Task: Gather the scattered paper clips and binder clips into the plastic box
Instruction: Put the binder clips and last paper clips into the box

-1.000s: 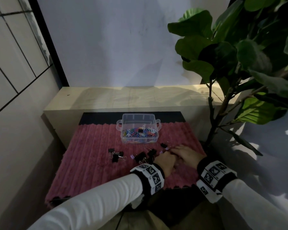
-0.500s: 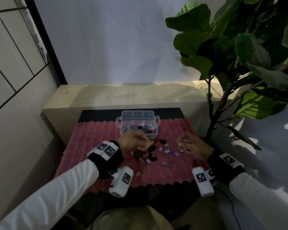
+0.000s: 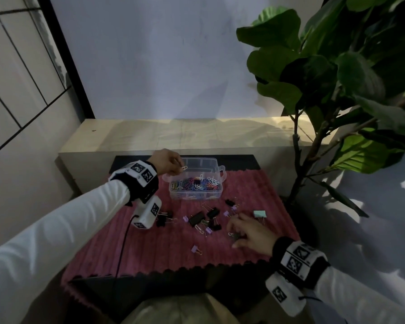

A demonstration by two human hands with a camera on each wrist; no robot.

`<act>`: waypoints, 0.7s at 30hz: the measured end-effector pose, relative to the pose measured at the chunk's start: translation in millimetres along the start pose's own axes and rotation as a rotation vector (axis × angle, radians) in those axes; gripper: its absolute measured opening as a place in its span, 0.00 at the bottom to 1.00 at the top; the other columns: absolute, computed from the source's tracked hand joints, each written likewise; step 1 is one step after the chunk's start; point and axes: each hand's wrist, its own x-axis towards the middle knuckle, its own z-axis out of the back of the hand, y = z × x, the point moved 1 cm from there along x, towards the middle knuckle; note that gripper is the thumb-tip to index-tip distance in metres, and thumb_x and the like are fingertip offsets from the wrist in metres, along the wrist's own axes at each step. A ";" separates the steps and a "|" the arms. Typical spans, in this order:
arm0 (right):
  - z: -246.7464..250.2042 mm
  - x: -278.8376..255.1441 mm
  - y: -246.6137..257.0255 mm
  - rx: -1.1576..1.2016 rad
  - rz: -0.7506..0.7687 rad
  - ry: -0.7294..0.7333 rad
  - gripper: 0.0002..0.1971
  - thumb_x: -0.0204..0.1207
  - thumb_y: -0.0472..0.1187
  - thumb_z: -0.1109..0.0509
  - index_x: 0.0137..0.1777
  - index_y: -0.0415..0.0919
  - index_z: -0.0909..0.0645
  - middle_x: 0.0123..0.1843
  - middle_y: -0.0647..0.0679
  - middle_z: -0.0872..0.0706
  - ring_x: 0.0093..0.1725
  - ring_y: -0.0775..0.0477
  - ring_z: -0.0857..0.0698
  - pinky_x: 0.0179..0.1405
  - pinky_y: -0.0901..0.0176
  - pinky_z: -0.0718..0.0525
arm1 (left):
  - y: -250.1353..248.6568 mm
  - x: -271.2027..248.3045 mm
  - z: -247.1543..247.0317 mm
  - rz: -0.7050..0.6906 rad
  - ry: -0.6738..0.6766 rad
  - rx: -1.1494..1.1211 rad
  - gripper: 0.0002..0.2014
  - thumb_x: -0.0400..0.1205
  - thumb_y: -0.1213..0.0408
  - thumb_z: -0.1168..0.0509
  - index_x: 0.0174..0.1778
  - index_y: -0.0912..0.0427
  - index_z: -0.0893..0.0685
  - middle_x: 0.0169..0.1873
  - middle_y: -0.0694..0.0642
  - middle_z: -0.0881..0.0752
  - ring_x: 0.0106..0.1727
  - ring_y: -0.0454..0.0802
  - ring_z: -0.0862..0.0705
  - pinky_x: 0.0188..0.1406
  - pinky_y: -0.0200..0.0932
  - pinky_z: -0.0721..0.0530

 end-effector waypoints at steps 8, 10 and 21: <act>7.7 5.9 -3.6 0.129 -0.026 -0.065 0.04 0.73 0.27 0.32 0.38 0.34 0.19 0.37 0.55 0.22 0.32 0.68 0.20 0.37 0.80 0.24 | -0.8 -4.3 -19.4 -0.037 0.122 0.231 0.14 0.78 0.75 0.37 0.58 0.62 0.16 0.55 0.60 0.13 0.55 0.52 0.15 0.54 0.41 0.19; 18.8 8.7 -9.9 0.320 -0.120 -0.052 0.11 0.72 0.26 0.31 0.32 0.39 0.20 0.35 0.48 0.16 0.29 0.63 0.16 0.36 0.70 0.16 | 4.6 -10.7 -11.2 -0.055 0.066 0.197 0.15 0.79 0.76 0.39 0.60 0.64 0.18 0.57 0.60 0.14 0.53 0.51 0.16 0.52 0.40 0.18; 92.5 87.1 33.5 0.684 -0.170 -0.266 0.04 0.73 0.23 0.33 0.44 0.29 0.18 0.29 0.50 0.14 0.24 0.65 0.15 0.28 0.77 0.18 | 19.1 -19.3 4.8 -0.120 -0.013 0.320 0.11 0.79 0.75 0.40 0.52 0.63 0.15 0.48 0.58 0.11 0.39 0.42 0.15 0.34 0.24 0.21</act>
